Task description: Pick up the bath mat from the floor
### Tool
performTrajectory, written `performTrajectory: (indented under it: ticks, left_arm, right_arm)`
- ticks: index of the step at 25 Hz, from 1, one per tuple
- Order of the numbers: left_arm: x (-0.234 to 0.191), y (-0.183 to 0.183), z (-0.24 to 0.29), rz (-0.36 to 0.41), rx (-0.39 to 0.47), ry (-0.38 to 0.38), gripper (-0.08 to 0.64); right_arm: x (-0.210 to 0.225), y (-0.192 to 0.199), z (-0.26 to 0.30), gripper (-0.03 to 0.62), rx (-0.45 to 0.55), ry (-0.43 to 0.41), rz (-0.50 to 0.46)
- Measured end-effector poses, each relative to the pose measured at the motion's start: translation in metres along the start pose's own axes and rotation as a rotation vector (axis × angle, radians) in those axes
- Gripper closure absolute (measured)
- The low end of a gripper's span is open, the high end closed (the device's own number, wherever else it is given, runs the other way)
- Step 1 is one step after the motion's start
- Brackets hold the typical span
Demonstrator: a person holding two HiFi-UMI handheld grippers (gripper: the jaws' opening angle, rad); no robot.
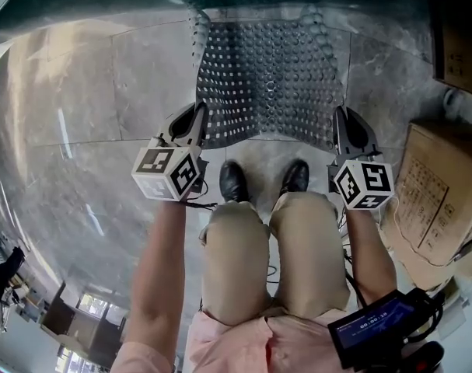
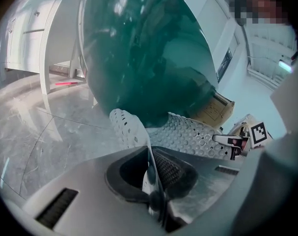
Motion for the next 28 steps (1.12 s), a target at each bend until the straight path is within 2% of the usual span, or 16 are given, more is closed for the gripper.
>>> performTrajectory:
  ticks: [11, 21, 28]
  left_arm:
    - [0.036, -0.023, -0.008, 0.013, -0.024, 0.092, 0.526]
    - [0.112, -0.069, -0.052, 0.008, -0.056, 0.155, 0.526]
    - [0.157, -0.098, -0.087, -0.004, -0.060, 0.182, 0.526]
  right_arm:
    - [-0.020, -0.018, -0.015, 0.568, -0.006, -0.054, -0.004]
    - [-0.049, -0.085, -0.086, 0.568, -0.032, -0.129, 0.003]
    - [-0.063, -0.134, -0.128, 0.568, -0.044, -0.151, -0.001]
Point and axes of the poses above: the fingertips, and each gripper's own axes: z forward along the fingers, x to its right, y out of its underside, the point moved 7 cm from there along -z, backward along the fingers, and after that the axes turned 11 degrees about y, right-handed, at the moved point
